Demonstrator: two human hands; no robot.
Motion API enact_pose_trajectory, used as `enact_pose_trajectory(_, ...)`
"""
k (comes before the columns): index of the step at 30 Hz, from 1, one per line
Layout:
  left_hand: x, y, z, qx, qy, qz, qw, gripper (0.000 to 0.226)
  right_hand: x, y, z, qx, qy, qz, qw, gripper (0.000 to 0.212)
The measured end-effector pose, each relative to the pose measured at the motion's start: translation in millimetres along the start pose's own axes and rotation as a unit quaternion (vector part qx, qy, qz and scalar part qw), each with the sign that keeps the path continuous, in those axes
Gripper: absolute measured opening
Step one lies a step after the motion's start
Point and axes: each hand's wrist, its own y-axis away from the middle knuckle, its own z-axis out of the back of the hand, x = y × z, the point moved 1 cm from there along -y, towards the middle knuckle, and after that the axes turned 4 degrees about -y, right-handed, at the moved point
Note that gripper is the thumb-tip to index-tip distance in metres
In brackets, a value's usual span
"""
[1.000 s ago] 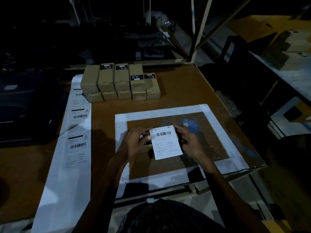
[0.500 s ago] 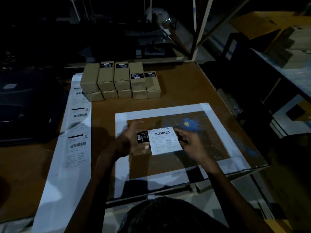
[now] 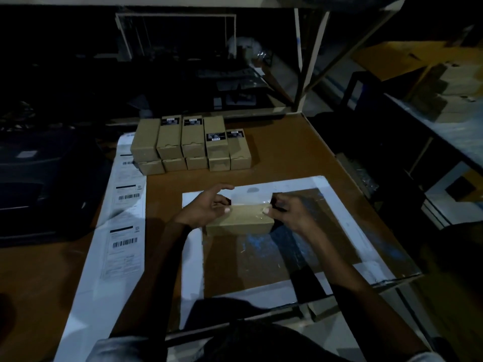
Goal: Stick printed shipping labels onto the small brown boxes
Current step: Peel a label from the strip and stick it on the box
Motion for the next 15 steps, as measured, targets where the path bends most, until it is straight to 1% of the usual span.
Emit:
enact_pose_trajectory(3,0.4,-7.4,-1.4,-0.014,0.035,-0.009,0.999,0.051,0.9,-11.4,2.2,0.022,-0.011,0.008,1.000,0.037)
enact_pose_trajectory(5,-0.2,-8.1,-1.6,-0.012,0.055,-0.009,0.998,0.053,1.2,-15.7,4.8,0.042,-0.017,0.001,0.999,0.040)
enact_pose_trajectory(9,-0.3,-4.1,-5.7,0.017,0.087,-0.015,0.996,0.073,-2.6,-9.3,9.4,0.078,-0.022,-0.002,0.997,0.042)
enact_pose_trajectory(11,-1.8,-4.3,-6.9,0.028,0.083,-0.021,0.996,0.077,-3.4,-2.7,8.9,0.100,-0.037,-0.009,0.994,0.051)
enact_pose_trajectory(13,-4.2,-4.6,-6.2,0.036,0.069,-0.030,0.997,0.077,-2.2,1.0,6.8,0.119,-0.047,-0.010,0.992,0.057)
enact_pose_trajectory(15,-6.1,-5.2,-4.2,0.048,0.052,-0.046,0.996,0.069,-0.1,1.3,4.7,0.129,-0.056,-0.012,0.990,0.057)
